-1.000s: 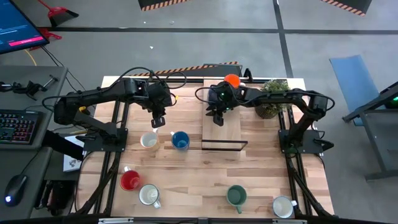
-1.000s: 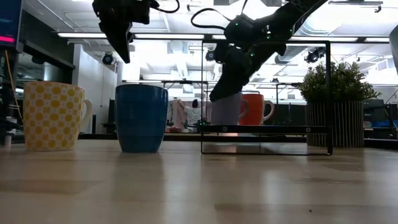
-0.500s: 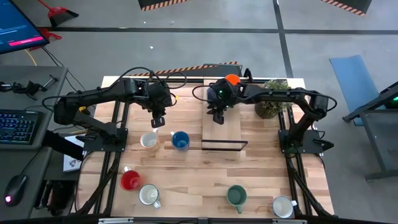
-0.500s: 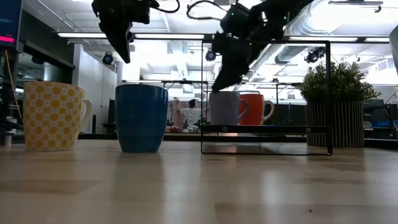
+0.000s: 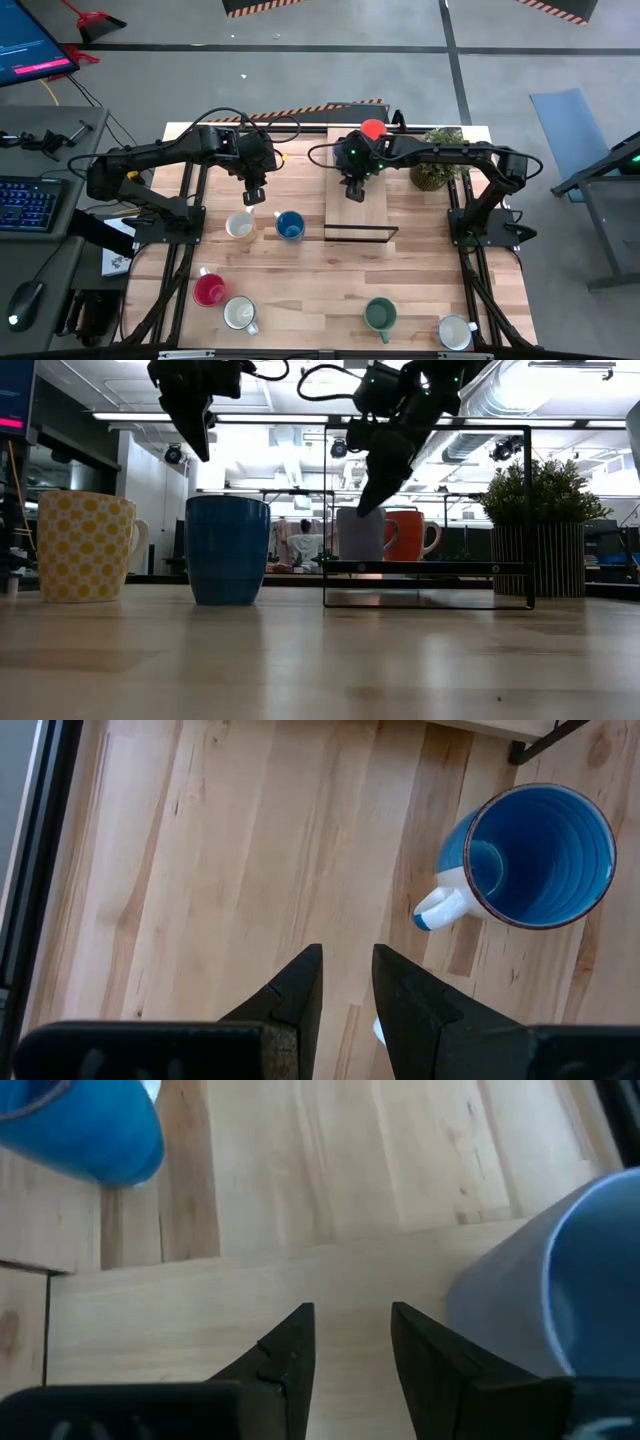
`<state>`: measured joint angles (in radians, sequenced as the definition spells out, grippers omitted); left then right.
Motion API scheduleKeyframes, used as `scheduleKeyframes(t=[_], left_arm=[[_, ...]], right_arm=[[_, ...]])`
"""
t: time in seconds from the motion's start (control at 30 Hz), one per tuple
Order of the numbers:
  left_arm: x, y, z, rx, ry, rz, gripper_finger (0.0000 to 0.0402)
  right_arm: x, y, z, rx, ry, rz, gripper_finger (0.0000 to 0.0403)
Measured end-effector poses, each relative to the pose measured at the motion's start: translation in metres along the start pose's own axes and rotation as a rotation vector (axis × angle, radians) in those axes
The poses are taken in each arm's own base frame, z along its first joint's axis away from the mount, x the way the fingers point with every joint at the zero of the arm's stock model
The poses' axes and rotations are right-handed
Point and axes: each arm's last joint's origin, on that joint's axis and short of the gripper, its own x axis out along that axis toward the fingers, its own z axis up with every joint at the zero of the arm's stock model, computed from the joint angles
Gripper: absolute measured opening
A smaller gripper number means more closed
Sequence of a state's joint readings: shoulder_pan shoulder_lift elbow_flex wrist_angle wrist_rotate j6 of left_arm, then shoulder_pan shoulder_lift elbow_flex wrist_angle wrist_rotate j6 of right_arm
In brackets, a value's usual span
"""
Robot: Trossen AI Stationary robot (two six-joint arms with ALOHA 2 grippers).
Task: Place coffee mugs
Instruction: Put the light blue mug on the shelf to the left side of the orange mug
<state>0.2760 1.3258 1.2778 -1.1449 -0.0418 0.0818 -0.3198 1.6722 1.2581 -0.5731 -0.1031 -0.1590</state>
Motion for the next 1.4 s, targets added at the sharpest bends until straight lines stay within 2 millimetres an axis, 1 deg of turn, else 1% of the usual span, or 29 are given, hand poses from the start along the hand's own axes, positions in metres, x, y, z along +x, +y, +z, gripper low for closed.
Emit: scheduleKeyframes(t=[0.27,0.53,0.87,1.03,1.2,1.3,1.4], left_arm=[[0.000,0.000,0.001,-0.001,-0.006,0.001,0.0081],[0.000,0.000,0.003,-0.002,-0.030,0.002,0.0081],[0.000,0.000,0.005,-0.002,-0.047,0.004,0.0081],[0.000,0.000,0.005,-0.002,-0.047,0.004,0.0081],[0.000,0.000,0.004,-0.002,-0.047,0.004,0.0081],[0.000,0.000,0.005,-0.002,-0.047,0.004,0.0081],[0.000,0.000,0.005,-0.002,-0.047,0.004,0.0081]], right_arm=[[-0.001,-0.014,-0.002,-0.011,0.002,-0.060,0.0114],[-0.003,-0.029,-0.003,-0.008,-0.017,-0.083,0.0114],[-0.006,-0.045,0.000,-0.003,-0.078,-0.112,0.0114],[-0.002,-0.053,0.001,0.008,-0.109,-0.133,0.0114],[-0.004,-0.053,0.003,0.033,-0.136,-0.098,0.0114],[-0.009,-0.047,0.005,0.027,-0.158,-0.051,0.0114],[-0.013,-0.042,0.003,0.021,-0.138,-0.039,0.0114]])
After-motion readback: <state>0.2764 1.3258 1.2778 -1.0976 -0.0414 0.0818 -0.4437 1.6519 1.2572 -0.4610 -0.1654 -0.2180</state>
